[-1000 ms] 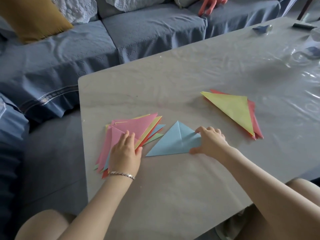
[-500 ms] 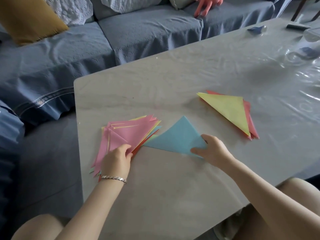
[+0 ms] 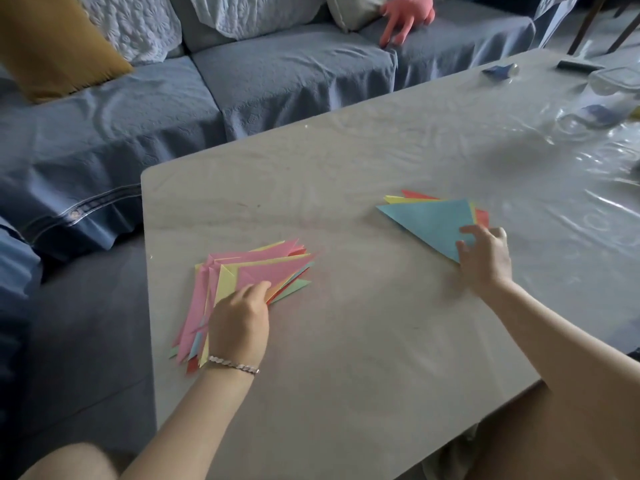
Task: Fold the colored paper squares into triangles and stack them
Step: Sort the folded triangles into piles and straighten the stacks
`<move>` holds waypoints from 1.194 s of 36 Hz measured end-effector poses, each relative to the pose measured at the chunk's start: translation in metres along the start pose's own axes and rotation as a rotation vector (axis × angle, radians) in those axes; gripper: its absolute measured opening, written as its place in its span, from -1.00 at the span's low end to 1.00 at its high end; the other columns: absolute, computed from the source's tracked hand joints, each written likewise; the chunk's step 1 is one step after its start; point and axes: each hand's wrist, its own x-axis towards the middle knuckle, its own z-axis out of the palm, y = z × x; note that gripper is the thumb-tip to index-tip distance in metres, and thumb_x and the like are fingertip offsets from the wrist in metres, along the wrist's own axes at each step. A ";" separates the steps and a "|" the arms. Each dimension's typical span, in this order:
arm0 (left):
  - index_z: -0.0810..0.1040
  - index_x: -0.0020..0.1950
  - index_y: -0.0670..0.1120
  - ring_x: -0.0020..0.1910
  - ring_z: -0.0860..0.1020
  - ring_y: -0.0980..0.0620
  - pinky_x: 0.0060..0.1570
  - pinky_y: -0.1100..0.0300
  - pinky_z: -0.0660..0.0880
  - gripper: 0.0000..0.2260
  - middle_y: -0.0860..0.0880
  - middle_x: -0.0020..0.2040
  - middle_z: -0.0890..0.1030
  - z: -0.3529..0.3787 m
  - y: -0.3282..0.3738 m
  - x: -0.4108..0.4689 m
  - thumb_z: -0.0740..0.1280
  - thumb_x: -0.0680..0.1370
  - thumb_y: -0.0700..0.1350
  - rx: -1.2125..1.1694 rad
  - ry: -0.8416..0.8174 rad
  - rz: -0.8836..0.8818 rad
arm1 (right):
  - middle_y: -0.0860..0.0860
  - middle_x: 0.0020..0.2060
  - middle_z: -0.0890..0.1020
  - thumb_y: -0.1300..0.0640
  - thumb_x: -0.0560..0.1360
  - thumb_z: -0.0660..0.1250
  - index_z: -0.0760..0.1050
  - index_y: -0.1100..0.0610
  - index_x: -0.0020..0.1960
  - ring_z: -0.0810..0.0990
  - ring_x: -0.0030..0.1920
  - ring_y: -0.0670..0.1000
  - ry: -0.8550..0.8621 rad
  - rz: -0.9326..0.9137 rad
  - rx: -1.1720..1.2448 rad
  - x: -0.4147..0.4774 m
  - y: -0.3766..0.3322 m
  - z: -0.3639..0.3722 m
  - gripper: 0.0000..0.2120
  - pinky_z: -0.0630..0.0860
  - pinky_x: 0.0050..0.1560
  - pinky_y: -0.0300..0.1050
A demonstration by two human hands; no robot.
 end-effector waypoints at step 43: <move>-0.25 0.43 0.06 0.45 -0.26 -0.02 0.32 0.20 -0.35 -0.19 0.12 0.44 -0.25 0.027 0.004 -0.053 -0.54 0.28 0.44 0.042 -0.687 0.102 | 0.07 0.28 0.48 -0.17 0.61 -0.22 0.48 0.20 0.28 0.45 0.29 0.06 -0.390 -0.668 -0.613 -0.123 0.030 0.017 -0.34 0.17 0.35 -0.14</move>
